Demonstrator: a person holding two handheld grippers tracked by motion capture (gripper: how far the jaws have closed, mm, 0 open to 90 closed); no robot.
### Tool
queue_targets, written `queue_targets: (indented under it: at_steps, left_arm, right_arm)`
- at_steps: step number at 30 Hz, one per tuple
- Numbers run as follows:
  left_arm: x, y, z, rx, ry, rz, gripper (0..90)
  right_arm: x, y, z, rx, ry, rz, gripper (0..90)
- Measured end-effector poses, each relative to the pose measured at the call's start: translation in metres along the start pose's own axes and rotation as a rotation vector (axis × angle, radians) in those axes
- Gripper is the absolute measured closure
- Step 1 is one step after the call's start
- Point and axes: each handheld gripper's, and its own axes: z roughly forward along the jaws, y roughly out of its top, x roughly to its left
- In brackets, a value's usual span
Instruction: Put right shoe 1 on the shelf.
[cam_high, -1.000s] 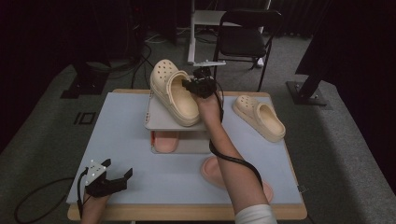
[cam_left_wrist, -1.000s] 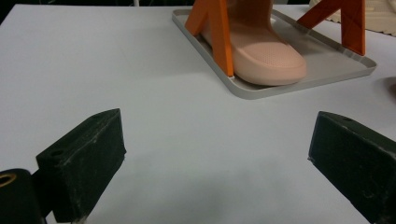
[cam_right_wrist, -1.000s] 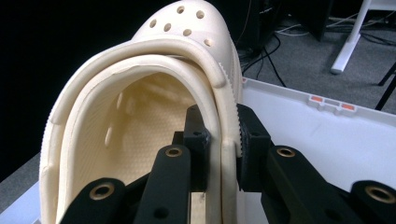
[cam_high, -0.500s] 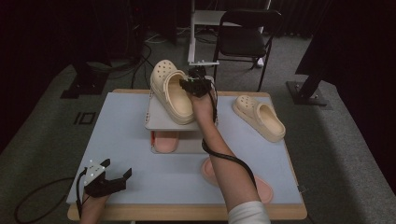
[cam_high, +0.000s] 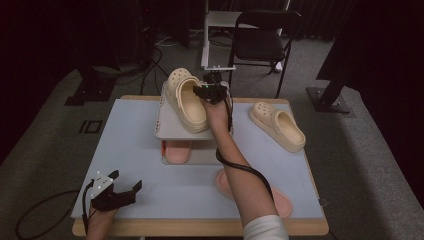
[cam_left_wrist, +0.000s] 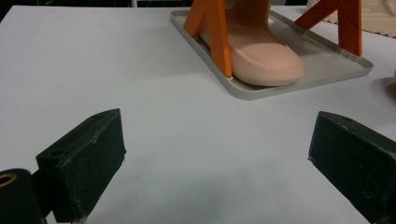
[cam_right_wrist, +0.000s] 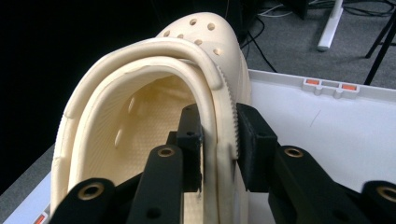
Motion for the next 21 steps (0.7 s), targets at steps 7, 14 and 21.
queue_targets:
  at_steps: [7,14,21]
  left_arm:
    - [-0.001,0.000,0.001,0.004,-0.001,-0.001,3.5]
    - [-0.002,0.000,0.001,0.004,0.003,0.002,3.5]
    - [-0.003,-0.001,0.002,0.006,0.005,0.001,3.6]
  right_arm:
    - [0.001,-0.005,-0.010,-0.006,0.042,-0.032,54.1]
    - [-0.001,-0.017,-0.027,-0.028,0.066,-0.053,47.8]
    - [-0.007,-0.027,-0.045,-0.039,0.082,-0.075,45.3]
